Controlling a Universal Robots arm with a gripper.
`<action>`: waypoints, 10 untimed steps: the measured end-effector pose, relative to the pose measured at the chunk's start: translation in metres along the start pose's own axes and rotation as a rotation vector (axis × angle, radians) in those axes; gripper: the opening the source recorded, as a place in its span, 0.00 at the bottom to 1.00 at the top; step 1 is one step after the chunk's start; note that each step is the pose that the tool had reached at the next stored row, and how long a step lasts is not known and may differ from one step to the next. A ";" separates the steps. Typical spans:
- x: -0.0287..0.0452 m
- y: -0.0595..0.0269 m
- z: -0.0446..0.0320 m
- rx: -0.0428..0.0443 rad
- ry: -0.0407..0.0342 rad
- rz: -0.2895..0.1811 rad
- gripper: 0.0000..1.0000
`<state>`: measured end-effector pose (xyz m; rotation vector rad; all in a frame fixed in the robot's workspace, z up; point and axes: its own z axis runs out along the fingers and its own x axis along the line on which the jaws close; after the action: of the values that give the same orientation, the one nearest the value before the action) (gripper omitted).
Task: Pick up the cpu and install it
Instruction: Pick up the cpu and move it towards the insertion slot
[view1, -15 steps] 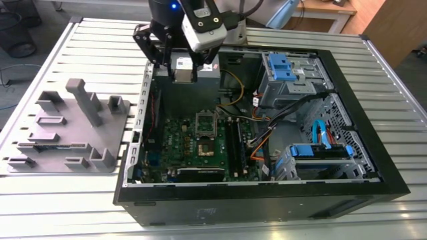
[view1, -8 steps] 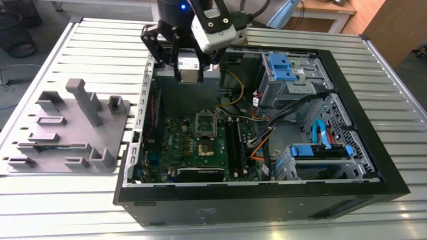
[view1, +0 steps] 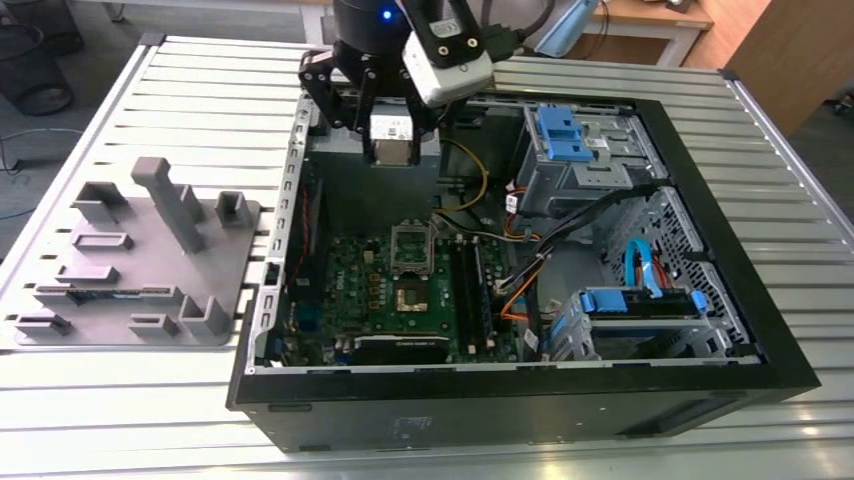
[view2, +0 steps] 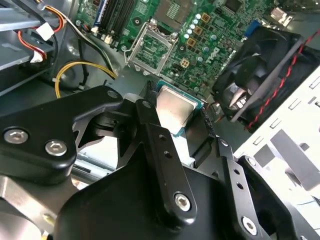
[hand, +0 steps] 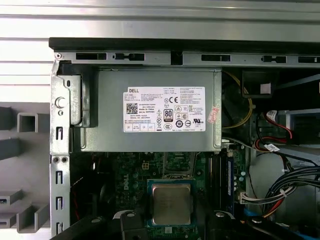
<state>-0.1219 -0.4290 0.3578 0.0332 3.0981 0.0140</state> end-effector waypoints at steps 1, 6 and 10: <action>-0.0014 0.0000 0.0001 -0.0001 -0.0001 0.000 0.47; -0.0046 0.0000 0.0002 -0.0001 0.0000 0.000 0.47; -0.0048 0.0001 0.0002 -0.0001 0.0000 0.000 0.47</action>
<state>-0.1171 -0.4290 0.3578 0.0333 3.0981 0.0141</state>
